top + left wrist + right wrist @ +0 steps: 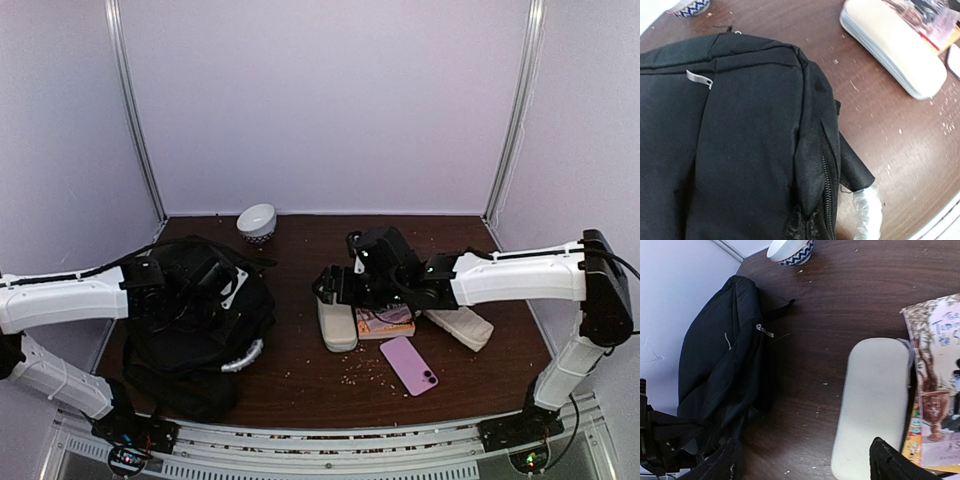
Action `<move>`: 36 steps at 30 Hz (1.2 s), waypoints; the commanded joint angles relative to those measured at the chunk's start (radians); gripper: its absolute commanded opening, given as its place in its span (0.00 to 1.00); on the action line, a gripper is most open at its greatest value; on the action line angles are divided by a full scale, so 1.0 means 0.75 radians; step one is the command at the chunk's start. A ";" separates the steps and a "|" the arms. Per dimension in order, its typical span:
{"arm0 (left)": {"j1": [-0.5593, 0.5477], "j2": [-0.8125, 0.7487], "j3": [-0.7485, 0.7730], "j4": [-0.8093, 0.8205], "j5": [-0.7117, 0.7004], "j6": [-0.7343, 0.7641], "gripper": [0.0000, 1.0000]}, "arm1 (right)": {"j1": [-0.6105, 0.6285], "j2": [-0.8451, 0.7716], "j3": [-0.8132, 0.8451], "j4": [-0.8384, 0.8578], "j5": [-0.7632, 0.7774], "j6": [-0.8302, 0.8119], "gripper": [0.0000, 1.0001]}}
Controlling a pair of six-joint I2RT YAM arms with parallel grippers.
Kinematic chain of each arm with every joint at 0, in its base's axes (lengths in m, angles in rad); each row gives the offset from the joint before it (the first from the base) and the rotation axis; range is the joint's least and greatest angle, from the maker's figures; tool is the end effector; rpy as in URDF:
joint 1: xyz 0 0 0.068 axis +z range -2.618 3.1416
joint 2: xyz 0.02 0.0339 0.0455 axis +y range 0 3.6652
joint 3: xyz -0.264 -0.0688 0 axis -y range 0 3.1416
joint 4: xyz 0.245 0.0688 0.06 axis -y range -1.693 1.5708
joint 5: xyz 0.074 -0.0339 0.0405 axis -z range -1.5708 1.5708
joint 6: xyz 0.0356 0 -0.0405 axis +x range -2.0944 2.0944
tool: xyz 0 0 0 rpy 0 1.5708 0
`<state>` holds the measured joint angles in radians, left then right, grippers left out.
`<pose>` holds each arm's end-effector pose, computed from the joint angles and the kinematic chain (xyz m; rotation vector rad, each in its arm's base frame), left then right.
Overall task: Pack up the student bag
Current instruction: Adjust the student bag at the center of the board.
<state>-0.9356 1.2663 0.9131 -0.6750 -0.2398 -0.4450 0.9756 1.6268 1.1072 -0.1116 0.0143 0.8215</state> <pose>0.1537 -0.1942 0.2439 0.5398 2.5106 -0.2162 0.2055 0.3025 0.2428 -0.1748 2.3760 0.9358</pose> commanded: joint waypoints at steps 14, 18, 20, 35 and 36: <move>-0.130 -0.208 -0.200 0.224 0.104 -0.082 0.00 | 0.022 0.602 0.533 0.246 -0.592 0.319 0.69; -0.144 -0.220 -0.209 0.227 0.094 -0.091 0.00 | 0.035 0.683 0.640 0.198 -0.627 0.345 0.60; -0.146 -0.230 -0.211 0.226 0.085 -0.092 0.00 | 0.038 0.708 0.664 0.191 -0.642 0.365 0.53; -0.145 -0.267 -0.109 0.082 -0.057 -0.233 0.88 | 0.018 0.575 0.514 0.262 -0.541 0.384 0.00; -0.143 -0.279 -0.097 0.057 -0.078 -0.252 0.95 | 0.011 0.545 0.482 0.261 -0.517 0.372 0.00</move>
<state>-1.0409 1.1061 0.7761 -0.6147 -0.2283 -0.5686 0.9947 2.1471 1.5425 0.0574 -0.4427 1.1282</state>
